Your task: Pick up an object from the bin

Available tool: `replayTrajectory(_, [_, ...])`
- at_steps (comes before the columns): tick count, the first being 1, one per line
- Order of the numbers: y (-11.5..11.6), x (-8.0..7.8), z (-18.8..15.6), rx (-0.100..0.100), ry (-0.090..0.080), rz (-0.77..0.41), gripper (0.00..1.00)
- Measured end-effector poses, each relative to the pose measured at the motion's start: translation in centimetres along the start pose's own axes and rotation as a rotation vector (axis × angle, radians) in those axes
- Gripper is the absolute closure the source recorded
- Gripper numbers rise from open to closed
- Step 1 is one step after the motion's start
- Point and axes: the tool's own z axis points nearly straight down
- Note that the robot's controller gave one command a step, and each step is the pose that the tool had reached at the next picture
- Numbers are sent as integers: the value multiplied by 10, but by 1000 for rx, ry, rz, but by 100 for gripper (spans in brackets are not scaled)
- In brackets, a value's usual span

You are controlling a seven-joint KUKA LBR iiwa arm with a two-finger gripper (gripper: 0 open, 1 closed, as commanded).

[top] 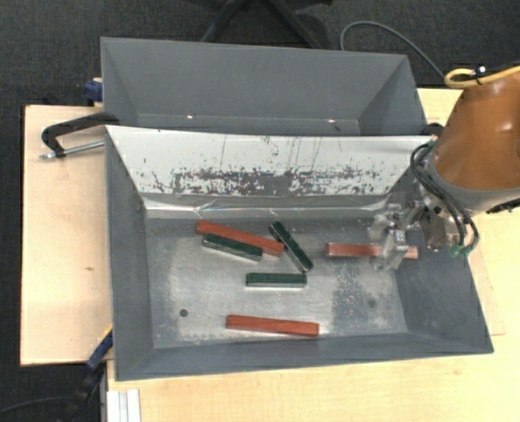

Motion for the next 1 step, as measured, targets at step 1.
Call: replayTrajectory(1, [-4, -41, -15, 0, 4, 29, 100])
